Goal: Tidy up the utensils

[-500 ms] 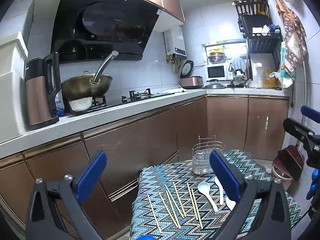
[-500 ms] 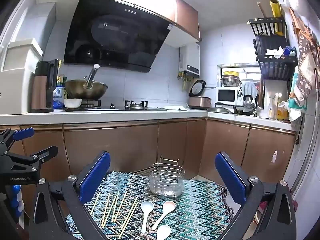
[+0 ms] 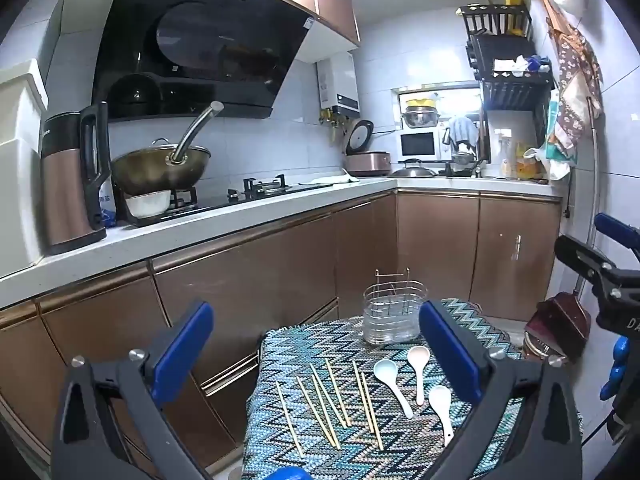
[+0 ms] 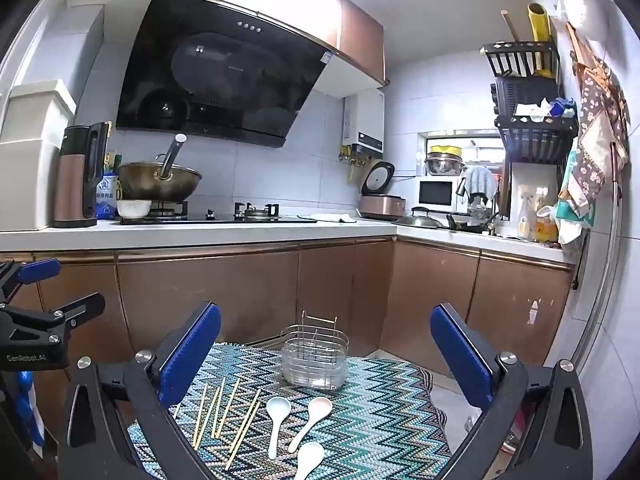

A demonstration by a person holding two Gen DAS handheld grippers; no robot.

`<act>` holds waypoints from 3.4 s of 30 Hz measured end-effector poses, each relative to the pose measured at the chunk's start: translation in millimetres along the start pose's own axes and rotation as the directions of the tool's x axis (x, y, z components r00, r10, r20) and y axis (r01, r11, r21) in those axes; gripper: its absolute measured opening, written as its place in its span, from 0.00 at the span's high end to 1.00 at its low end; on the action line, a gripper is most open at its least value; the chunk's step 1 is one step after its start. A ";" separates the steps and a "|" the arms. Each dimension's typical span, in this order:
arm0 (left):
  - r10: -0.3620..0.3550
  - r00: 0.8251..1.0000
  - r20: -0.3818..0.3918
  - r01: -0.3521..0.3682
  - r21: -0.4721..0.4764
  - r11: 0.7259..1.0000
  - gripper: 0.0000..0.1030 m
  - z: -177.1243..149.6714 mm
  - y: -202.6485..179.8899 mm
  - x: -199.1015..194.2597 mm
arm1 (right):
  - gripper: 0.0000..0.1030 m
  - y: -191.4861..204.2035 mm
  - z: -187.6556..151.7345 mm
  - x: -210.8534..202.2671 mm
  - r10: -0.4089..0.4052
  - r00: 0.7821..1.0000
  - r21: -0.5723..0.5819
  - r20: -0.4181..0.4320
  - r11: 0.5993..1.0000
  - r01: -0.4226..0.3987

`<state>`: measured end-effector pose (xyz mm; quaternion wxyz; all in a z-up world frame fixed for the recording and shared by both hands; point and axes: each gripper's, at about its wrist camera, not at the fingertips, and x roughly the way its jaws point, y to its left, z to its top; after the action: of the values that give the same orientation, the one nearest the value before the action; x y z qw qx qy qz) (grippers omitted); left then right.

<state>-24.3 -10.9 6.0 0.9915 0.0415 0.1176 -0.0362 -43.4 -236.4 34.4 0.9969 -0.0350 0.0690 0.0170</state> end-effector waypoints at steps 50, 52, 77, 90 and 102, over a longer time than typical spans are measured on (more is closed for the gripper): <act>0.206 0.975 0.080 -0.194 -0.143 0.971 0.00 12.0 34.7 54.4 | 0.00 11.0 -1.3 65.4 0.030 1.000 -0.099 0.005 0.995 -0.029; 0.211 0.975 0.063 -0.201 -0.137 0.970 0.00 11.8 37.3 65.1 | 0.00 11.4 0.0 69.2 0.034 0.999 -0.101 0.012 0.994 -0.032; -0.225 0.829 -0.511 0.044 -0.342 0.939 0.01 -76.0 66.7 269.8 | 0.31 -38.8 -94.5 244.3 0.256 0.852 0.066 -0.456 0.965 -0.255; -0.317 0.587 -0.745 0.027 -0.373 0.927 0.34 -145.0 49.9 405.9 | 0.61 -83.9 -205.0 347.6 0.440 0.607 0.366 -0.662 0.896 -0.250; -0.375 0.473 -0.797 -0.001 -0.426 0.905 0.68 -171.0 53.7 444.0 | 0.70 -76.1 -235.6 390.4 0.497 0.509 0.386 -0.703 0.868 -0.313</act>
<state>371.2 30.4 -260.6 0.7752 -0.1462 0.6067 -0.0980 313.9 -317.9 -247.4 0.8290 0.0835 0.5046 0.2262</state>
